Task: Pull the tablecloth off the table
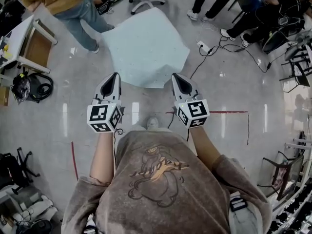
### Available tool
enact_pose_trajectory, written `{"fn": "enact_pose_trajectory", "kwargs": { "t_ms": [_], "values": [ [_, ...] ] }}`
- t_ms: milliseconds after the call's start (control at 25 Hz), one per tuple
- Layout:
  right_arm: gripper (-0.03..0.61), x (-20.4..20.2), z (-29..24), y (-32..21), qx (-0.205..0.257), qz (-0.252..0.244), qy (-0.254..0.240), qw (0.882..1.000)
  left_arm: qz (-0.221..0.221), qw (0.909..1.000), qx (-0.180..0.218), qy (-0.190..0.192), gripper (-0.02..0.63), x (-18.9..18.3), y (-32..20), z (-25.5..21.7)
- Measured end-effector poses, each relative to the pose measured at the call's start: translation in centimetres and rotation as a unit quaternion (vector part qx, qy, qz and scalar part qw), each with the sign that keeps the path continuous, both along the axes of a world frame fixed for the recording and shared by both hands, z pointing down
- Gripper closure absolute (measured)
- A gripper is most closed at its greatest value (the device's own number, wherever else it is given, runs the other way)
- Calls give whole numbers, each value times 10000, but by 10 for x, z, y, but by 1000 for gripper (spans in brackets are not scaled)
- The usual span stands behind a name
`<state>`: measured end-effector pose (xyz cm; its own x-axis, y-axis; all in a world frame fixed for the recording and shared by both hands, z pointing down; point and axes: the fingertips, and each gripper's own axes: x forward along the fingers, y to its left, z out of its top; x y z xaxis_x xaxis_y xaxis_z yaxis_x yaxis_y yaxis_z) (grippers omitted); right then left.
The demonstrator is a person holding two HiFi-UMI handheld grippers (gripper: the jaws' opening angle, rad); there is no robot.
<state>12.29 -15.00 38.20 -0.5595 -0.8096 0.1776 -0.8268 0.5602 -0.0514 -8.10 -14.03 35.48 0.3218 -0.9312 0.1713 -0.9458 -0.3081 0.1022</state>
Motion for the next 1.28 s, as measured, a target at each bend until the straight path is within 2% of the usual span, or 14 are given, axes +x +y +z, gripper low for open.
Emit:
{"fn": "enact_pose_trajectory", "kwargs": {
  "t_ms": [400, 640, 840, 960, 1040, 1120, 1280],
  "values": [
    [572, -1, -2, -38, 21, 43, -133, 9999, -25, 10000, 0, -74, 594, -5, -36, -6],
    [572, -5, -7, -56, 65, 243, -225, 9994, 115, 9999, 48, -109, 594, -14, -62, -14],
    [572, -12, -11, -71, 121, 221, -232, 9994, 300, 9995, 74, 29, 594, -12, -83, -16],
    [523, -27, -12, -78, 95, 120, -243, 9996, 395, 9992, 50, 84, 578, -19, -91, -16],
    [484, -35, -12, -82, 70, 57, -266, 9996, 460, 9989, 10, 126, 498, -22, -95, -14],
    [447, -39, -11, -86, 57, 34, -299, 9995, 551, 9984, -42, 124, 449, -22, -99, -11],
    [318, -44, -6, -91, -41, -19, -419, 9991, 686, 9975, -173, 72, 361, -21, -104, -1]
  ]
}}
